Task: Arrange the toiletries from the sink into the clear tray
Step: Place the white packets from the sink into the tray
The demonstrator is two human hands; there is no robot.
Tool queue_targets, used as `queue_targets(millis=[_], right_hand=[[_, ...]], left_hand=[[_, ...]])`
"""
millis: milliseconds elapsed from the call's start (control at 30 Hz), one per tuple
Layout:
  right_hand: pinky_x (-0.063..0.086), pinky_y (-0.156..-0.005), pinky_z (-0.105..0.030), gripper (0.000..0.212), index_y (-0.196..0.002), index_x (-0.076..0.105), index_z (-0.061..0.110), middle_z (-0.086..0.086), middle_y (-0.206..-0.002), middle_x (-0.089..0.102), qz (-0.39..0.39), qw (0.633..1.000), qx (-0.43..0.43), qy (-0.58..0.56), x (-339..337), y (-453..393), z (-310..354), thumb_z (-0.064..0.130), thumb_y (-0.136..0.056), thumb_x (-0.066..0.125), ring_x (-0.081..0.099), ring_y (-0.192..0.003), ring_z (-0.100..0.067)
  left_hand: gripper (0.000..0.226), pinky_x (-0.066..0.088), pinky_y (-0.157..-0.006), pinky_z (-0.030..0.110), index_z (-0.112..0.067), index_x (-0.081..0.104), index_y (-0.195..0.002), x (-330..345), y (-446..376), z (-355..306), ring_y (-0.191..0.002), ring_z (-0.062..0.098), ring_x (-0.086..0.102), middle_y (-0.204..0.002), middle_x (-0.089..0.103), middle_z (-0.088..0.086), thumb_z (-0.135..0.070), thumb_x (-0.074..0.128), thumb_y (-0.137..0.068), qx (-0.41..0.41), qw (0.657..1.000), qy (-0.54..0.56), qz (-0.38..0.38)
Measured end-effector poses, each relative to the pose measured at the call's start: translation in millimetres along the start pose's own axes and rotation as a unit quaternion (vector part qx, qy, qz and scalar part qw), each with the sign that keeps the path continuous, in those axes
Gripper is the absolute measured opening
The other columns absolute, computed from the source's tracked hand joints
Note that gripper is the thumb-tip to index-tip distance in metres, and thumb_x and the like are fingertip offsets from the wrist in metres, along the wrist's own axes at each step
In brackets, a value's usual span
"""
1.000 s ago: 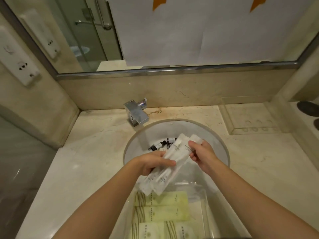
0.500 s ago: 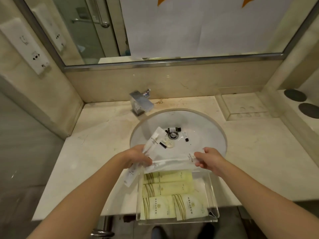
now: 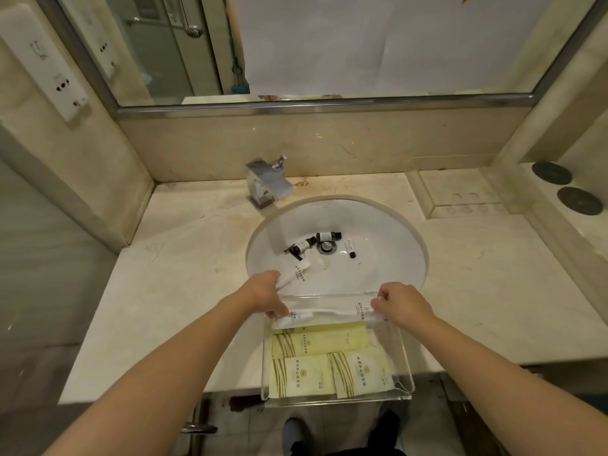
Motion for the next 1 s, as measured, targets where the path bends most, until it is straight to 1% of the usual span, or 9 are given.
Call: queue_targets(millis=[100, 233, 400, 567, 633, 733, 867, 933, 1000], right_hand=[[0.042, -0.056, -0.028, 0.013, -0.077, 0.055, 0.021, -0.004, -0.081, 0.065, -0.046, 0.997, -0.014, 0.058, 8, 3, 3, 0.030, -0.086, 0.053, 0.062, -0.076, -0.024], [0.047, -0.063, -0.030, 0.017, -0.092, 0.060, 0.017, -0.003, -0.088, 0.066, -0.079, 0.990, -0.007, 0.113, 20, 7, 7, 0.030, -0.089, 0.050, 0.062, -0.079, -0.023], [0.047, -0.061, -0.032, 0.018, -0.099, 0.047, 0.015, -0.004, -0.082, 0.062, -0.130, 0.986, 0.004, 0.107, 25, 12, 7, 0.032, -0.091, 0.050, 0.059, -0.071, -0.025], [0.050, -0.062, -0.034, 0.020, -0.098, 0.044, 0.016, -0.003, -0.079, 0.063, -0.175, 0.981, 0.009, 0.087, 25, 17, 11, 0.034, -0.092, 0.050, 0.060, -0.068, -0.025], [0.051, -0.063, -0.036, 0.021, -0.097, 0.046, 0.016, -0.003, -0.080, 0.064, -0.180, 0.983, 0.000, 0.030, 23, 15, 15, 0.037, -0.093, 0.048, 0.060, -0.070, -0.026], [0.053, -0.070, -0.040, 0.027, -0.109, 0.049, 0.020, -0.004, -0.082, 0.064, -0.091, 0.982, -0.028, -0.166, 20, 10, 30, 0.042, -0.093, 0.047, 0.061, -0.075, -0.023], [0.046, -0.062, -0.030, 0.033, -0.125, 0.043, 0.028, -0.004, -0.099, 0.063, 0.027, 0.931, -0.033, -0.362, 9, 12, 59, 0.044, -0.096, 0.045, 0.056, -0.068, -0.017], [0.046, -0.061, -0.028, 0.028, -0.120, 0.047, 0.027, 0.003, -0.107, 0.057, 0.059, 0.907, -0.032, -0.417, 5, 13, 68, 0.042, -0.096, 0.048, 0.058, -0.074, -0.018], [0.046, -0.059, -0.028, 0.020, -0.110, 0.056, 0.019, 0.001, -0.106, 0.057, 0.069, 0.891, -0.029, -0.447, 3, 10, 68, 0.032, -0.095, 0.055, 0.059, -0.074, -0.019]], left_hand=[[0.046, 0.055, -0.059, 0.031, -0.016, 0.041, -0.096, 5, 2, 1, -0.059, 0.016, 0.064, -0.083, 0.060, 0.003, -0.017, 0.080, -0.072, 0.012, 0.996, -0.082, -0.024], [0.052, 0.043, -0.059, 0.033, -0.018, 0.038, -0.096, 8, 2, 7, -0.073, 0.021, 0.054, -0.085, 0.054, 0.003, -0.034, 0.080, -0.071, 0.014, 0.985, -0.154, -0.073], [0.052, 0.040, -0.062, 0.032, -0.020, 0.039, -0.098, 10, 2, 15, -0.077, 0.022, 0.053, -0.088, 0.053, 0.001, -0.046, 0.077, -0.074, 0.015, 0.982, -0.163, -0.089], [0.048, 0.039, -0.060, 0.031, -0.019, 0.039, -0.096, 8, 4, 12, -0.074, 0.019, 0.051, -0.080, 0.049, -0.001, -0.042, 0.076, -0.076, 0.028, 0.983, -0.157, -0.090], [0.041, 0.036, -0.057, 0.030, -0.018, 0.039, -0.090, 6, 3, 8, -0.068, 0.018, 0.046, -0.074, 0.046, -0.002, -0.037, 0.074, -0.078, 0.045, 0.983, -0.145, -0.100], [0.037, 0.030, -0.052, 0.029, -0.014, 0.039, -0.081, 1, 3, -3, -0.064, 0.018, 0.043, -0.069, 0.041, -0.002, -0.035, 0.070, -0.082, 0.057, 0.987, -0.113, -0.100], [0.035, 0.043, -0.056, 0.027, -0.005, 0.052, -0.102, 0, 10, -19, -0.055, 0.014, 0.052, -0.081, 0.060, 0.005, -0.033, 0.068, -0.087, 0.060, 0.996, -0.019, 0.056], [0.035, 0.049, -0.063, 0.030, -0.007, 0.057, -0.106, 4, 14, -26, -0.058, 0.015, 0.055, -0.095, 0.069, 0.011, -0.033, 0.069, -0.086, 0.073, 0.989, -0.020, 0.124], [0.034, 0.051, -0.067, 0.030, -0.012, 0.059, -0.107, 8, 15, -33, -0.061, 0.014, 0.058, -0.097, 0.069, 0.007, -0.034, 0.071, -0.084, 0.085, 0.985, -0.013, 0.152]])
Point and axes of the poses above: each hand's wrist, its own y-axis away from the middle knuckle, its own x-axis out of the palm, z = x × y, the point moved 2 cm from there along -y, towards the middle knuckle
